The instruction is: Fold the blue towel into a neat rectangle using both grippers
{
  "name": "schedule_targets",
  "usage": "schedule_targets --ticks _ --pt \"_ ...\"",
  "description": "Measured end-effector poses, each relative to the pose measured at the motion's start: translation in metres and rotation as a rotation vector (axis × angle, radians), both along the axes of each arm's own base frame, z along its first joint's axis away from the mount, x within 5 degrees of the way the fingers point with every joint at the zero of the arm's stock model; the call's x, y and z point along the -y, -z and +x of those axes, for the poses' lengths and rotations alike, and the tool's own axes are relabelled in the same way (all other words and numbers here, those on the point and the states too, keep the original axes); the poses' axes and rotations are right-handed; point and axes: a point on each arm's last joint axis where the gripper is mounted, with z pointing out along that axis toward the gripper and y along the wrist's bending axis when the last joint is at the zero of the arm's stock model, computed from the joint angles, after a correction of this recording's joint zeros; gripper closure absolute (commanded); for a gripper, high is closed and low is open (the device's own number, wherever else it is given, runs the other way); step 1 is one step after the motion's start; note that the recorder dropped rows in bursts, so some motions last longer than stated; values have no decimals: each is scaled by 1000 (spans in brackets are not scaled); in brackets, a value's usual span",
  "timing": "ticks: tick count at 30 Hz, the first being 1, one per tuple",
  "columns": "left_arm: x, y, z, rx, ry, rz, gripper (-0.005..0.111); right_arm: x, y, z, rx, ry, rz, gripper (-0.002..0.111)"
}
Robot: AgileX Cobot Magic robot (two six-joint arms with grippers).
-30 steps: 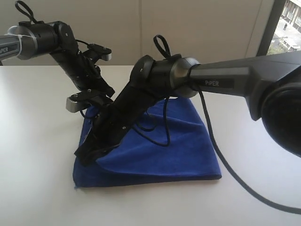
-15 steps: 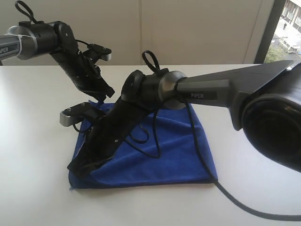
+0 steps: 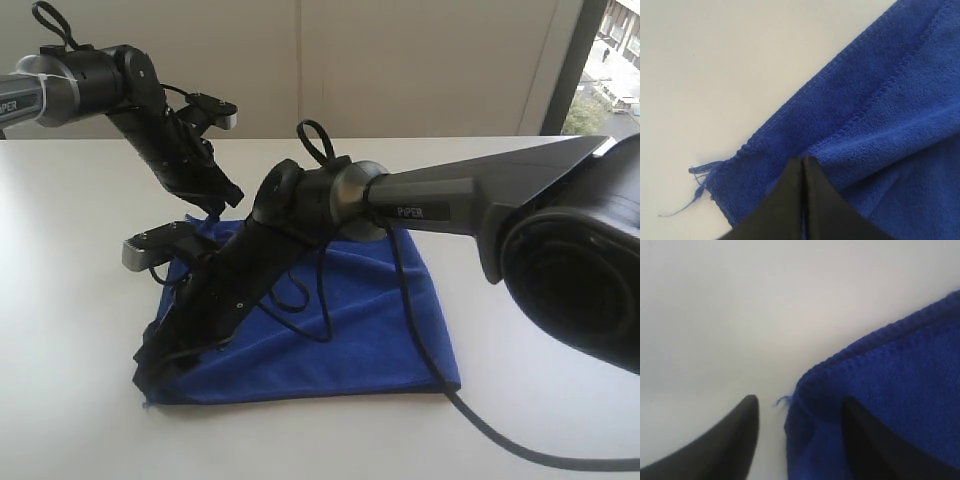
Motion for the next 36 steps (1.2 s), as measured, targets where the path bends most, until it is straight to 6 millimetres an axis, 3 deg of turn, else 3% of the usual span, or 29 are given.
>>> schedule_targets --ticks 5,8,11,14,16,18,22,29,30,35,36 --pt "0 0 0 0 0 0 107 0 -1 -4 -22 -40 3 45" --pt "0 0 0 0 0 0 107 3 -13 -8 -28 -77 3 45" --pt "0 0 0 0 0 0 107 19 -35 -3 10 -60 -44 45" --pt "0 0 0 0 0 0 107 52 -54 13 80 26 -153 45" --pt "0 0 0 0 0 0 107 74 -54 27 84 110 -205 52" --pt "-2 0 0 7 5 21 107 83 -45 33 63 145 -226 62" --pt "-15 2 5 45 -15 151 107 86 -29 39 50 161 -250 62" --pt "-41 2 15 64 -110 166 106 114 -36 60 109 269 -244 62" --pt "-42 1 16 70 -115 163 104 122 -39 66 115 299 -242 62" --pt "-43 5 19 91 -125 155 65 140 -50 78 124 352 -232 62" --pt "-43 14 21 79 -125 163 62 139 -50 77 116 345 -234 62"
